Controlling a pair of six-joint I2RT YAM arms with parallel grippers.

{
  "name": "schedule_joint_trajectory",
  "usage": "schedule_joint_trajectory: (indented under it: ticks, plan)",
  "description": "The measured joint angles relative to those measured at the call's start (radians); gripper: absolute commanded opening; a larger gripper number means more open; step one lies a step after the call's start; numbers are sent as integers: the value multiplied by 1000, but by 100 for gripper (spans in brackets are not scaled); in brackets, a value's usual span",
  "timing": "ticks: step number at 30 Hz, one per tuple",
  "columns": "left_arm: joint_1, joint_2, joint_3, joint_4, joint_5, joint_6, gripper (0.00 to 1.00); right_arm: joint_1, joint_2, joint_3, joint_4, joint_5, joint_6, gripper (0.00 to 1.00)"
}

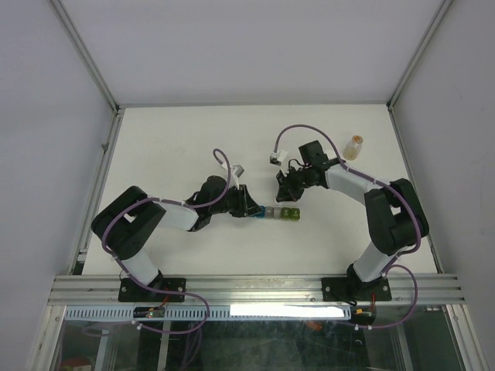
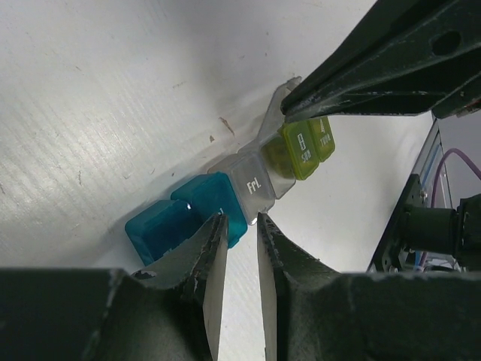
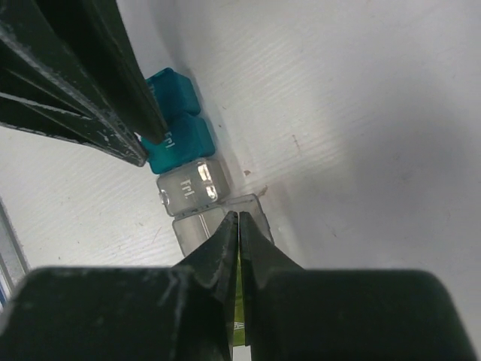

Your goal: Sort the pills into containers

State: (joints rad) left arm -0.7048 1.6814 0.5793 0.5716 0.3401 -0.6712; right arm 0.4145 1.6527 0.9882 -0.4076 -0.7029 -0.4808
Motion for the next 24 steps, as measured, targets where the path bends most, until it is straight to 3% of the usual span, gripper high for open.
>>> schedule_joint_trajectory:
  ticks: [6, 14, 20, 24]
  plan:
    - [6, 1, 0, 0, 5, -2, 25, 0, 32, 1, 17, 49, 40, 8]
    - [6, -8, 6, -11, 40, -2, 41, -35, 9, 35, -66, -80, -11, 30]
    - [6, -76, 30, -27, 67, 2, 52, -224, -166, 40, -170, -266, -122, 36]
    - [6, -166, 34, -24, 82, 11, 64, -368, -269, 40, -161, -286, -118, 52]
